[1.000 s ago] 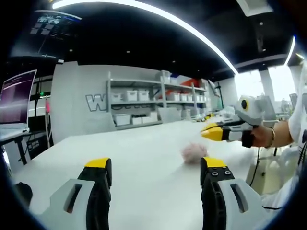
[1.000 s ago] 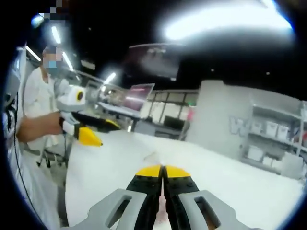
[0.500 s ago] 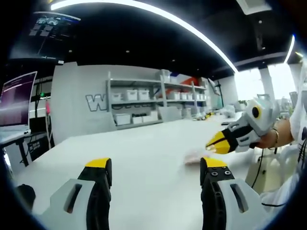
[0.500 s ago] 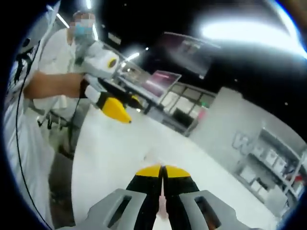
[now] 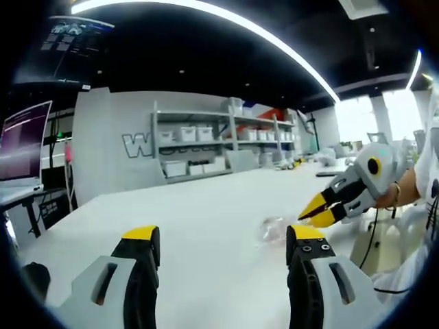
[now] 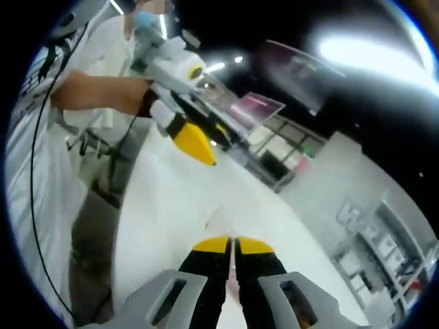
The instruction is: Open the resealable bag by pulling the two sides of the seal apart until the entire bag opening is separated and visibly accessible.
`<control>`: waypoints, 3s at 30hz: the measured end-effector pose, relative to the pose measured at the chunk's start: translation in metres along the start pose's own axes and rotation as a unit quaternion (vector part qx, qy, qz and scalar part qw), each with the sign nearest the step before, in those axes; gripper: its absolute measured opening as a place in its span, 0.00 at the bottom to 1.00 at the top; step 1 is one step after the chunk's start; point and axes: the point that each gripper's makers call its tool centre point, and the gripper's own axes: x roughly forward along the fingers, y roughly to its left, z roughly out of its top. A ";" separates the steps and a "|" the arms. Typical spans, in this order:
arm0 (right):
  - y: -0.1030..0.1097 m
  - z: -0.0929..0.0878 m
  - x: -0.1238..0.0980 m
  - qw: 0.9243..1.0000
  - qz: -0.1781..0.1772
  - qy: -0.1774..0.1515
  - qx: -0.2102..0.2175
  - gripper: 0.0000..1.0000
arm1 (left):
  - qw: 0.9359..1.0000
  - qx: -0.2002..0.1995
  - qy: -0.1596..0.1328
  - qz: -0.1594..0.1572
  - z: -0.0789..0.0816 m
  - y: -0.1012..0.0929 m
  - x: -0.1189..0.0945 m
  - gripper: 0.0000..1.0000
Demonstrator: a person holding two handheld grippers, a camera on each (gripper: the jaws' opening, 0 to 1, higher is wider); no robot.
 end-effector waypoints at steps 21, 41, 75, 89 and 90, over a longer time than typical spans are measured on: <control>0.016 0.003 0.021 0.995 0.068 0.023 -0.069 0.06 | 1.000 0.011 0.003 -0.017 0.003 -0.008 0.002 0.74; -0.033 0.019 0.002 0.960 -0.015 -0.106 0.258 0.00 | 0.979 0.191 -0.017 -0.068 0.007 -0.038 0.005 0.33; -0.038 0.016 -0.007 0.932 -0.019 -0.140 0.333 0.00 | 0.802 0.596 -0.007 -0.035 0.002 -0.080 0.046 0.09; -0.036 0.016 -0.005 0.931 -0.015 -0.140 0.337 0.00 | 0.780 0.625 0.004 -0.032 -0.004 -0.078 0.050 0.10; -0.036 0.016 -0.004 0.929 -0.014 -0.141 0.341 0.00 | 0.778 0.627 0.005 -0.033 -0.004 -0.078 0.050 0.10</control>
